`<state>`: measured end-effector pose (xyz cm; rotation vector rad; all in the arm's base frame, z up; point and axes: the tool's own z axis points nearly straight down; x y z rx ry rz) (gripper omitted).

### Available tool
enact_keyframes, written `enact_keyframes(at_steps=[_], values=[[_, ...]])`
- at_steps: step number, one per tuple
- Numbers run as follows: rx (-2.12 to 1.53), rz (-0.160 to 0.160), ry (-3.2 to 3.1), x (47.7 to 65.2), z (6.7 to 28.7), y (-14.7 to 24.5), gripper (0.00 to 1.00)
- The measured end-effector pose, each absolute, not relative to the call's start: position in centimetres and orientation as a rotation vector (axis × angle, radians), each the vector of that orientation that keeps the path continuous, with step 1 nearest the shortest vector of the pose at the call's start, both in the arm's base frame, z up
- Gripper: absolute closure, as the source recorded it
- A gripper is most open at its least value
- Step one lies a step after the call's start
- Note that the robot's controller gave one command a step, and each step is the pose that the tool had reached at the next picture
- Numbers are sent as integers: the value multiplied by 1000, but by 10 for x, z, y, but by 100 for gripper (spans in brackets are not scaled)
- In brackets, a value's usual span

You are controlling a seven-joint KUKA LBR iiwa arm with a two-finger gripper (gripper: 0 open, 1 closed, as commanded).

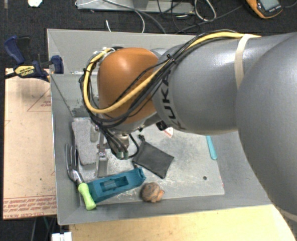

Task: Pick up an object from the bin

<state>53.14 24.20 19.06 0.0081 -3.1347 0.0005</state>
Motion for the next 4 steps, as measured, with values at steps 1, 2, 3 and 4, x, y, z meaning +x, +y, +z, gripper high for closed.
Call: enact_keyframes(at_steps=[1, 2, 3, 4], values=[[0, -2, -3142, 533, 196, 240, 0], [133, -4, -3140, 496, 110, 204, 0], [155, -9, -3146, 486, 113, 183, 0], [-132, -3, -3133, 493, 100, 149, 0]])
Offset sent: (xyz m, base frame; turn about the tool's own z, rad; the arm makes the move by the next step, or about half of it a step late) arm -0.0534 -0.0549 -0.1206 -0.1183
